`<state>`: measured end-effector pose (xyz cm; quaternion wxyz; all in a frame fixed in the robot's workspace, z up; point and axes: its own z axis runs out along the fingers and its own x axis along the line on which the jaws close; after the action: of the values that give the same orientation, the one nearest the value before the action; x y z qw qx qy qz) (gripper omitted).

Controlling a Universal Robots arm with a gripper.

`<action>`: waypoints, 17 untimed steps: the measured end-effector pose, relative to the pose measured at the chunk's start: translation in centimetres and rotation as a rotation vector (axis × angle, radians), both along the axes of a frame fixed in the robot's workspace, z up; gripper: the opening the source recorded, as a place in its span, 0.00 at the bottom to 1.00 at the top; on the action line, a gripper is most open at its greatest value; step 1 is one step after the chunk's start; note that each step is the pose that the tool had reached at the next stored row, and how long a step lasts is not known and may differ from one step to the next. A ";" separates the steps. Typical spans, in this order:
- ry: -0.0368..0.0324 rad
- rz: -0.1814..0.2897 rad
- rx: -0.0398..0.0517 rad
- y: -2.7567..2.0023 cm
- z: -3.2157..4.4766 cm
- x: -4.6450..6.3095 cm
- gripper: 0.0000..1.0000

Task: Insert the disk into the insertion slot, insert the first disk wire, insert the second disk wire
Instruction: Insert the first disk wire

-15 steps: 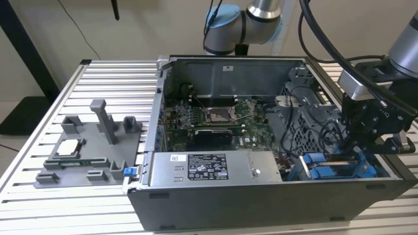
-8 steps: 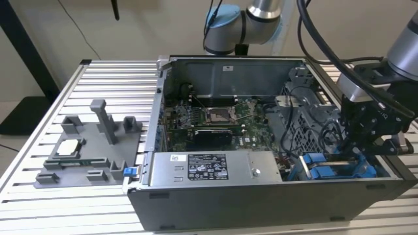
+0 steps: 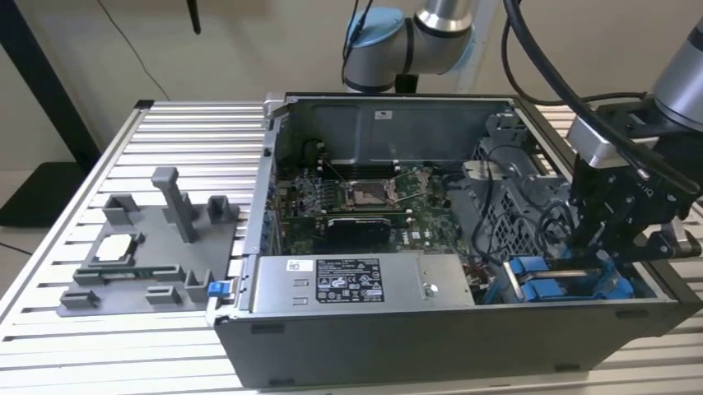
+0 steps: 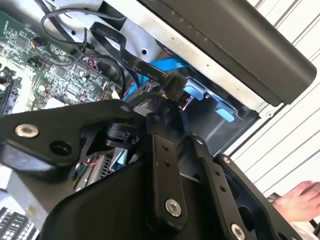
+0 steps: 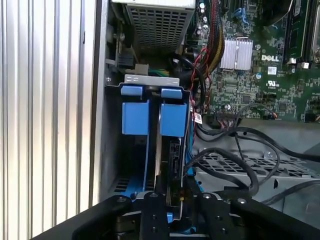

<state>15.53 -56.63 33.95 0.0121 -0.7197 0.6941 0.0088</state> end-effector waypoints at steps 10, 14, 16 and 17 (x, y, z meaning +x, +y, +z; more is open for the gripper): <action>-0.0001 -0.008 0.0016 0.00 2.44 -0.1 1.00; -0.0001 -0.008 0.0015 0.00 3.16 -0.1 1.00; -0.0001 -0.008 0.0015 0.00 3.51 -0.1 1.00; -0.0001 -0.008 0.0015 0.00 3.64 -0.1 1.00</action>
<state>15.47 -56.62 37.60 0.0127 -0.7169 0.6970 0.0092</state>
